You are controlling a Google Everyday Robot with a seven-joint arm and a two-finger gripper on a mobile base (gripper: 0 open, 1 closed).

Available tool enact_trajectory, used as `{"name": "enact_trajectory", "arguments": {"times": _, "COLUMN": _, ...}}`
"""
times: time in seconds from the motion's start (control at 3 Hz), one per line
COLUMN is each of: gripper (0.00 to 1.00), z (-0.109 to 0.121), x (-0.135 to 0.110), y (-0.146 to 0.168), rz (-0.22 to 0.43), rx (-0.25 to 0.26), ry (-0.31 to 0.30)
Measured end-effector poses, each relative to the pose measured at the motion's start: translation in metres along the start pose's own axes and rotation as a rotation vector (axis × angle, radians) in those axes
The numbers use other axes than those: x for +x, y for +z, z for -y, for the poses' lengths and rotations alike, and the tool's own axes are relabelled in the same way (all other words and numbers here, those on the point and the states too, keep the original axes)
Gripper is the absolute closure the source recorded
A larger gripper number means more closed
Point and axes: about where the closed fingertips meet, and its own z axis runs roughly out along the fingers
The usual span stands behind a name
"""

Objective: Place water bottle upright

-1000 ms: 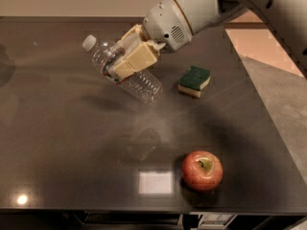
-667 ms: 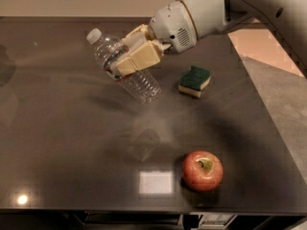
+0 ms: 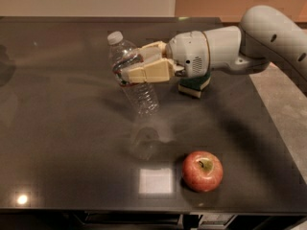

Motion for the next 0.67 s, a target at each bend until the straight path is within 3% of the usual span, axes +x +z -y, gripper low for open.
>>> {"name": "enact_trajectory", "arguments": {"times": 0.67, "gripper": 1.00, "z": -0.004, "x": 0.027, "y": -0.013, "rz": 0.165, "rx": 0.033, "ry": -0.002}}
